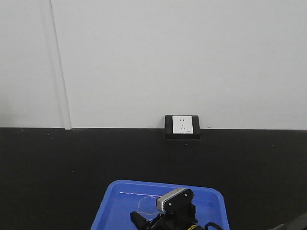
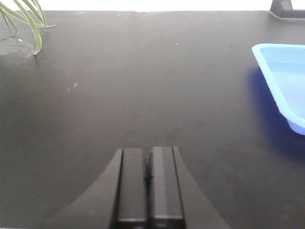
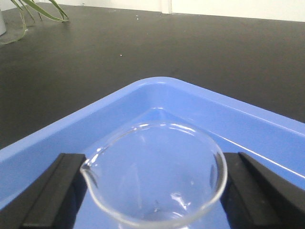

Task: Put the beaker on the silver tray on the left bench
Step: 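Lower the right gripper around the clear beaker in the blue tray and close, then lift the beaker with the right gripper up out of the tray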

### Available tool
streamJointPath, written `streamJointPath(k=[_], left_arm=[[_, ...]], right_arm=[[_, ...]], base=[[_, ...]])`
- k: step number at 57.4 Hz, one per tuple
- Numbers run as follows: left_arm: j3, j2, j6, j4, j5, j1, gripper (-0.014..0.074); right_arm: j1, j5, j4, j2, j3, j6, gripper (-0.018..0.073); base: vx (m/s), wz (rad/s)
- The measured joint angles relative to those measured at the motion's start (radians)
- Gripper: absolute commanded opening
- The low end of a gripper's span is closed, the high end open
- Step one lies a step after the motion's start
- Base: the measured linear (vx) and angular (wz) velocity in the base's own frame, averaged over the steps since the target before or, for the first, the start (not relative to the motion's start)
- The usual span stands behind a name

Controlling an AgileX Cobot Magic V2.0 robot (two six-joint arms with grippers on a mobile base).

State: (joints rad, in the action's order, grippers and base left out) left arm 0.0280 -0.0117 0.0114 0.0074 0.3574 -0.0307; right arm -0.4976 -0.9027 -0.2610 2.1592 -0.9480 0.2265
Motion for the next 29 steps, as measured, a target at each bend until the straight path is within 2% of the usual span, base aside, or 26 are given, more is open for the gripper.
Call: streamJointPath(k=[6,10,11,16,24,29], left_arm=[[0.0,0.0,0.0,0.0,0.0,0.0,0.0001],[0.0,0.0,0.0,0.0,0.0,0.0,0.0001],[0.0,0.0,0.0,0.0,0.0,0.0,0.0001],[0.0,0.0,0.0,0.0,0.0,0.0,0.0001],[0.0,0.0,0.0,0.0,0.0,0.0,0.0001],[0.0,0.0,0.0,0.0,0.0,0.0,0.0001]], right_arm=[[0.0,0.008,0.0,0.001,-0.002,0.0,0.0572],[0.0,0.009,0.0,0.001,-0.003,0.0,0.0536],[0.0,0.013,0.0,0.001,-0.003,0.0,0.0407],[0.0,0.014,0.0,0.001,-0.003,0.0,0.0268],[0.0,0.013,0.0,0.001,-0.003,0.0,-0.002],[0.0,0.008,0.0,0.001,-0.003,0.0,-0.0014]], base=[[0.0,0.0],[0.0,0.0],[0.0,0.0],[0.0,0.0],[0.0,0.0],[0.0,0.0]])
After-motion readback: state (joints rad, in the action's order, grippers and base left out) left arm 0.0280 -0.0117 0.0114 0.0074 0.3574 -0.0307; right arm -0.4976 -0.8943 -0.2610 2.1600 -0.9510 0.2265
